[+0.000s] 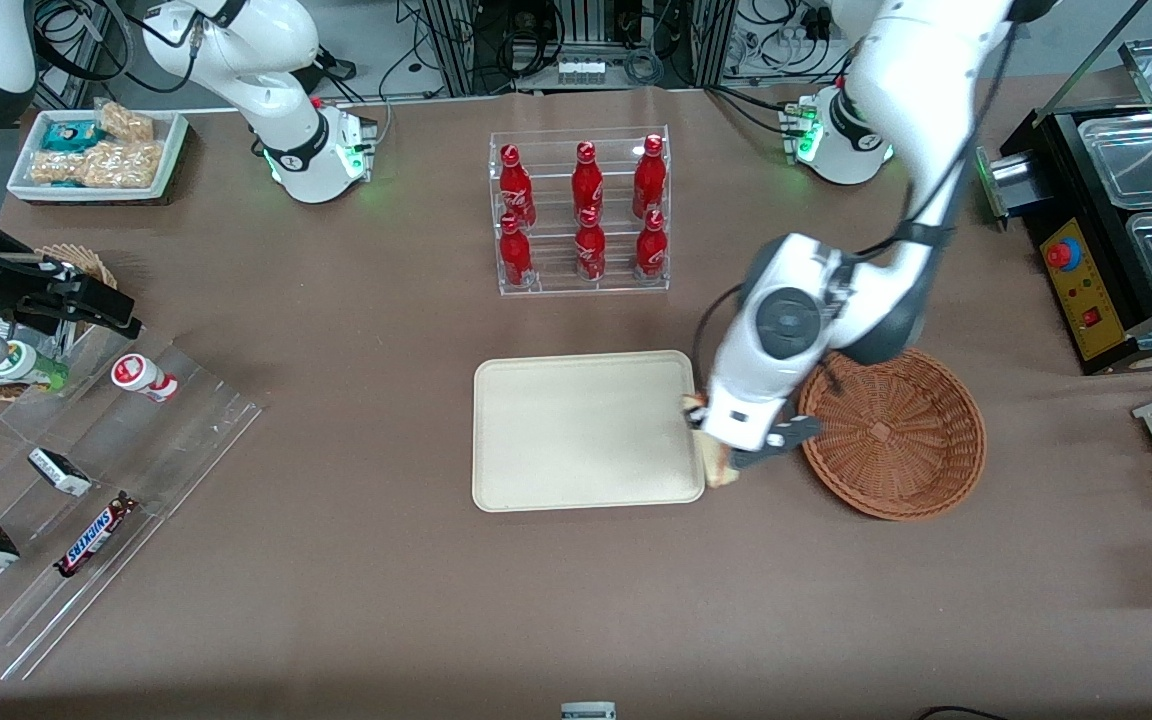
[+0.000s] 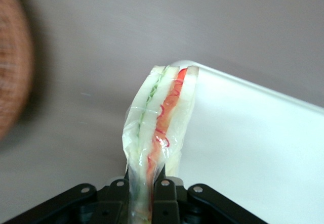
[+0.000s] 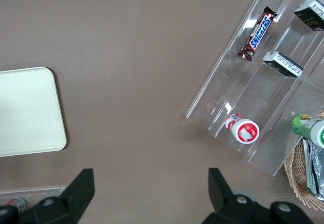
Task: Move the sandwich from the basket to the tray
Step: 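Lift the sandwich and carry it over the cream tray, then lower the sandwich onto the tray, open the left gripper, lift away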
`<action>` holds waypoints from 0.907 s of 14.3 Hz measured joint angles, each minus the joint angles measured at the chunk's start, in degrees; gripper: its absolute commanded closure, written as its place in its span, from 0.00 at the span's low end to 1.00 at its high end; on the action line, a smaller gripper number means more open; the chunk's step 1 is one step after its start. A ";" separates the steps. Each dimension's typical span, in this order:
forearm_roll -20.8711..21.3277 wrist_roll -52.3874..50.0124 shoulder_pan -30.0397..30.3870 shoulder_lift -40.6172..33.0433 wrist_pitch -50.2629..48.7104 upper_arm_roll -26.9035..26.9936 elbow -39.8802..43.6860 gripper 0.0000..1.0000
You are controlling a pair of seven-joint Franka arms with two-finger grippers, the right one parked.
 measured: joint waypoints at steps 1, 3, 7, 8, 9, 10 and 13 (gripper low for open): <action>0.06 0.03 -2.03 1.71 0.59 -0.01 1.74 0.95; 0.17 0.06 -5.42 5.03 0.86 0.03 5.45 0.95; 0.69 0.30 -9.88 9.75 5.04 0.17 9.45 0.93; 1.14 0.12 -10.62 10.65 6.29 0.19 9.62 0.92; 1.87 -0.42 -11.07 11.51 7.12 0.21 9.71 0.88; 2.58 -0.95 -11.23 12.26 7.61 0.21 9.83 0.75; 3.01 -2.82 -11.20 12.86 7.98 0.51 10.29 0.00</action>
